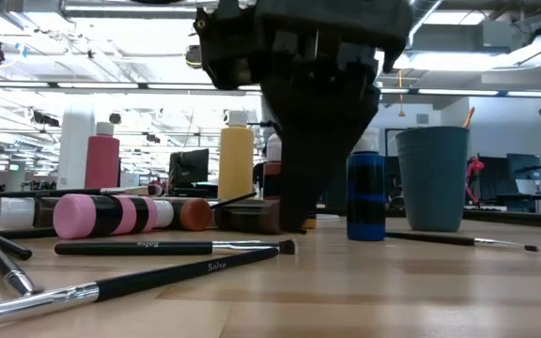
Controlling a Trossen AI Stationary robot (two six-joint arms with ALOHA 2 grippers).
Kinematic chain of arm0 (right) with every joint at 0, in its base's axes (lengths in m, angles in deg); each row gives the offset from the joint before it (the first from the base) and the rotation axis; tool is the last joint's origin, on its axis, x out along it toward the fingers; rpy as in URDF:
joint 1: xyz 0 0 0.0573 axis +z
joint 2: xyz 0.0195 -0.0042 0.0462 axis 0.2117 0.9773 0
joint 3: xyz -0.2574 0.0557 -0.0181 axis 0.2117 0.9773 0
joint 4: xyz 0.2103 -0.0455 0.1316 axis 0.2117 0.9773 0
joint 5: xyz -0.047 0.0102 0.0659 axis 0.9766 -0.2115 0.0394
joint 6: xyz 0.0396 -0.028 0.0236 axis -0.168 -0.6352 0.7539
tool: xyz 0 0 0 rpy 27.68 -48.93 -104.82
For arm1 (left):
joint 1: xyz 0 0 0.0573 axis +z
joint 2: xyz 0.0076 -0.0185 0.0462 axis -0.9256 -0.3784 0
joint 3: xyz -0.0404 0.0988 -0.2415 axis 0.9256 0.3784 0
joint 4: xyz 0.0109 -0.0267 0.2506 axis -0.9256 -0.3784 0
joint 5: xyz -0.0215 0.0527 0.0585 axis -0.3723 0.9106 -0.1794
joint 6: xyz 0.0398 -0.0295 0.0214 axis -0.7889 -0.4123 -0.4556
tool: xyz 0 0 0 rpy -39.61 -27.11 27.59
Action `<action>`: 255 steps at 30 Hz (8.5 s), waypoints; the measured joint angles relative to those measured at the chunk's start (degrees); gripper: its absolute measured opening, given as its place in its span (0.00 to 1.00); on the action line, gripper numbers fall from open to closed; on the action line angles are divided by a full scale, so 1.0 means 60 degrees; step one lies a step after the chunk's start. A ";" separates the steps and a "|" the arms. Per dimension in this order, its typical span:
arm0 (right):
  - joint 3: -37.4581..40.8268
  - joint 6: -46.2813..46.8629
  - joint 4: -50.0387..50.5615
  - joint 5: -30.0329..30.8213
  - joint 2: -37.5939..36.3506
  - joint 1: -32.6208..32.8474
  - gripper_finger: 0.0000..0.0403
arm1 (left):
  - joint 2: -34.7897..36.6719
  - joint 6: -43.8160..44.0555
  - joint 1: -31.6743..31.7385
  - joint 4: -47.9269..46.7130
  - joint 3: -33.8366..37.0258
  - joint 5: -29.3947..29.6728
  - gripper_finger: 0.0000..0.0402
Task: Pick & Place Paint Supplies
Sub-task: Put the black silver paintbrush into the blue cup
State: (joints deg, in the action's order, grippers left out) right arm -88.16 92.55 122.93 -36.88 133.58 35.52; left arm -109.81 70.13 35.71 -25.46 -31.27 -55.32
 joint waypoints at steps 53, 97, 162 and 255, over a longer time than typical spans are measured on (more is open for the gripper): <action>0.1075 -0.0211 -0.0876 0.0569 -0.0036 0.0121 0.08 | 0.0001 0.0132 -0.0004 0.0036 -0.0011 0.0092 0.51; -0.5523 0.1140 0.6520 0.1833 0.0009 -0.0034 0.00 | -0.1807 -0.2064 0.0139 -0.0635 -0.0346 0.2650 0.51; -0.5515 0.1260 0.6870 0.2320 -0.0331 -0.0593 0.00 | -0.4163 -0.1009 0.1661 -0.2238 -0.1497 0.2500 0.20; 0.3001 -0.5609 -1.3101 0.0121 -0.5479 -0.0393 0.34 | -0.2243 -0.2953 -0.0310 0.6616 0.0769 0.1504 0.01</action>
State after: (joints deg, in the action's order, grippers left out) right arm -70.15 58.90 44.32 -36.15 100.70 33.17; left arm -123.27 52.41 33.85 14.24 -26.66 -46.30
